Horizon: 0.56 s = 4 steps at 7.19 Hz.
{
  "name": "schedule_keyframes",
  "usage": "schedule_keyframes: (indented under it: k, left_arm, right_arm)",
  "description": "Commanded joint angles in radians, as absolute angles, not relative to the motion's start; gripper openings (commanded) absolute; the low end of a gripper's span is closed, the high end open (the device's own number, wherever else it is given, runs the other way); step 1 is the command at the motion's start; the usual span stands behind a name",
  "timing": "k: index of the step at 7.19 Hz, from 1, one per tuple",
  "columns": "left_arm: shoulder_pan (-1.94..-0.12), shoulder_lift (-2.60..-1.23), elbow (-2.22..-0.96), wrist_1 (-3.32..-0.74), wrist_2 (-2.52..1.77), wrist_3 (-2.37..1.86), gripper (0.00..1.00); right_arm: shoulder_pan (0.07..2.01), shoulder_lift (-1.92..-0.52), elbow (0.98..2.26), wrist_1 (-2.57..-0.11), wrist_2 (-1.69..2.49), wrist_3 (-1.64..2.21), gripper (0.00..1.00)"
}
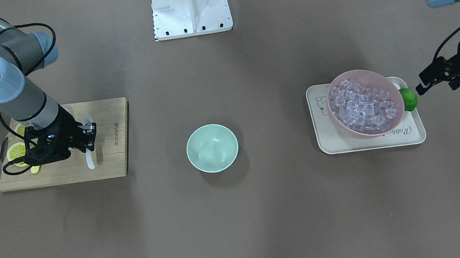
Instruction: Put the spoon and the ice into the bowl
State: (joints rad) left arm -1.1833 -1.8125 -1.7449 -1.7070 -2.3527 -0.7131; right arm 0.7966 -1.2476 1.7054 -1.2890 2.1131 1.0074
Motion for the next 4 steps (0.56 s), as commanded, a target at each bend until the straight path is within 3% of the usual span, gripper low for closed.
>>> schedule_keyframes:
  k: [1, 4]
  left_arm:
    - [-1.111, -1.836, -1.772, -1.704, -2.281, -0.768, 0.97]
    - [-1.014, -1.847, -1.805, -1.701, -2.220, -0.770, 0.97]
  right_arm:
    - [0.804, -1.169, 1.707, -1.308, 2.120, 1.096, 0.00]
    - [0.795, -0.997, 1.692, -1.427, 2.109, 1.273, 0.00]
